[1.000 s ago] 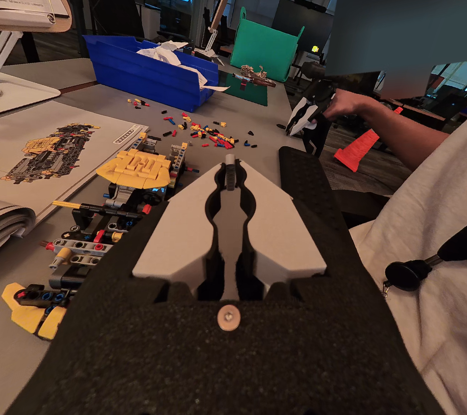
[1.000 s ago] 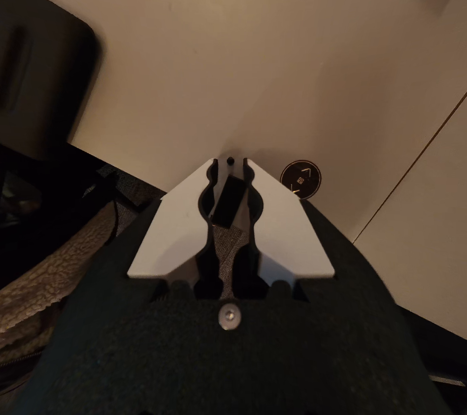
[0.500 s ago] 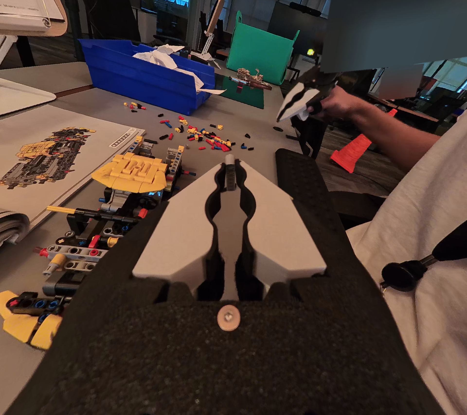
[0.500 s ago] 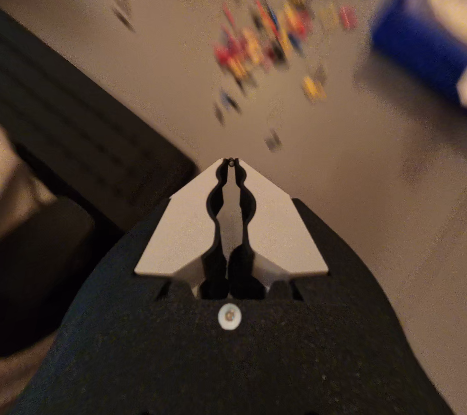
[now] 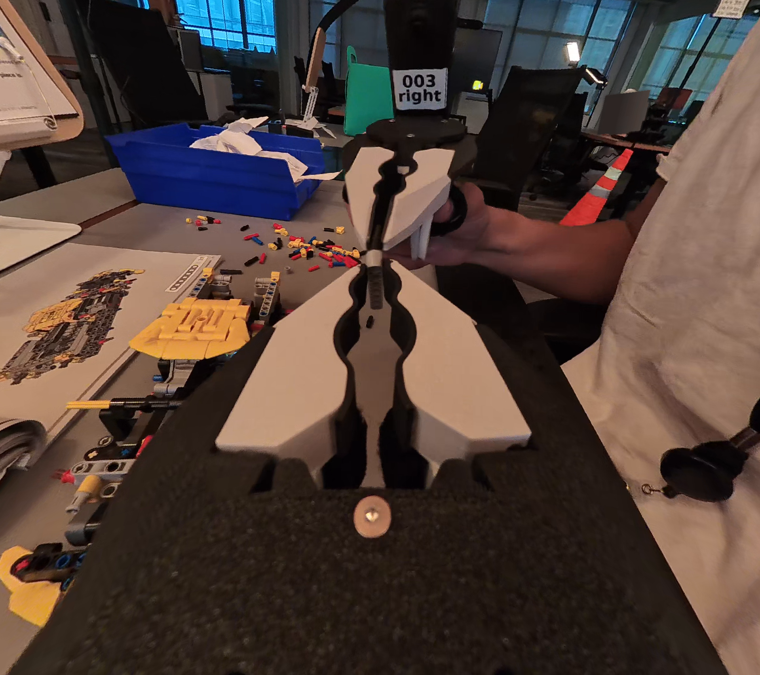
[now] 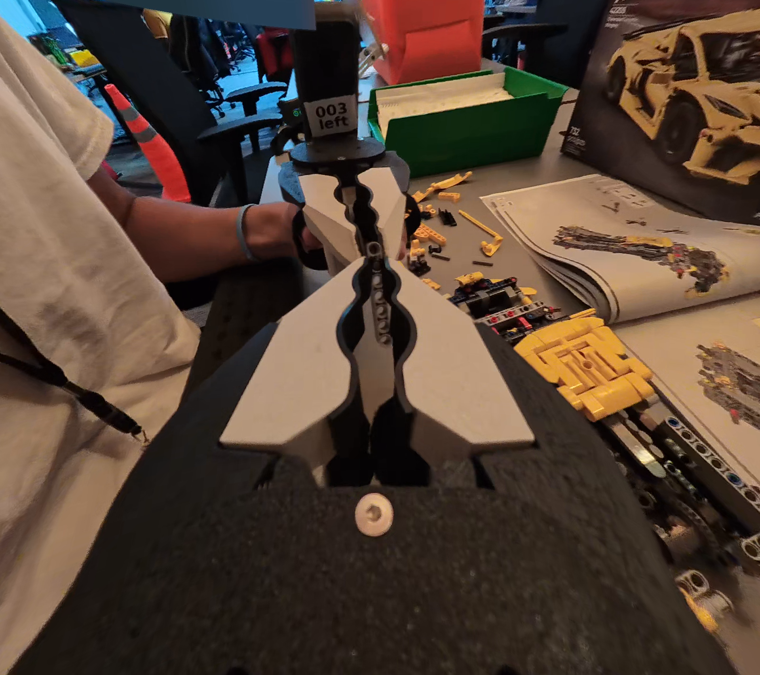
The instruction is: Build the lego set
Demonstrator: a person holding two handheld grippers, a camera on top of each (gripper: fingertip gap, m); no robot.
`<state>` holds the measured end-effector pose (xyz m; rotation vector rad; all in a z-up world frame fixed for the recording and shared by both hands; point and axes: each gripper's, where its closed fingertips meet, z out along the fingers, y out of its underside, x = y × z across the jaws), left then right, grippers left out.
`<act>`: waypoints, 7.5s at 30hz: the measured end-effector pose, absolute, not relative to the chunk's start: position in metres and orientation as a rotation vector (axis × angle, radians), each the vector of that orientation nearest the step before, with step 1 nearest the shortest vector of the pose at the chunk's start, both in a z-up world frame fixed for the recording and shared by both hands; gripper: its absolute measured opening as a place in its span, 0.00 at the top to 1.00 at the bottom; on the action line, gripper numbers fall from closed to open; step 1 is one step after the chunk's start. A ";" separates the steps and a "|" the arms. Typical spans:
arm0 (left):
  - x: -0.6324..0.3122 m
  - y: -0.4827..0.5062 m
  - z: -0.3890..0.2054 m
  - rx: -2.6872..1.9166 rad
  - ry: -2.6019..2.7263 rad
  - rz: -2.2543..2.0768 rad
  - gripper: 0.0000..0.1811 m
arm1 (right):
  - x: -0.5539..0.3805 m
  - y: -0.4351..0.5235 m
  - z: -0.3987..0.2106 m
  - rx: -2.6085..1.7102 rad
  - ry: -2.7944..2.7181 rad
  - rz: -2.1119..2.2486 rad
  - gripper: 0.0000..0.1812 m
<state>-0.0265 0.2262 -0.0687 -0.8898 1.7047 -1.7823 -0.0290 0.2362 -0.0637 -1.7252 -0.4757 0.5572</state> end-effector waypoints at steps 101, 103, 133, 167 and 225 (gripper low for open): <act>-0.009 0.290 -0.105 -1.118 1.682 -1.306 0.96 | -0.019 0.258 -0.208 -2.200 -0.928 0.321 0.86; -0.010 0.293 -0.103 -1.125 1.669 -1.323 0.96 | -0.023 0.262 -0.210 -2.222 -0.900 0.400 0.85; -0.010 0.291 -0.107 -1.140 1.685 -1.339 0.96 | -0.025 0.252 -0.214 -2.322 -0.498 0.274 0.89; -0.018 0.240 -0.132 -0.855 1.954 -1.203 0.96 | -0.017 0.241 -0.120 -2.193 -1.044 0.037 0.98; -0.013 0.250 -0.126 -0.967 1.889 -1.258 0.96 | 0.137 0.090 -0.203 -3.322 -0.699 -0.101 0.98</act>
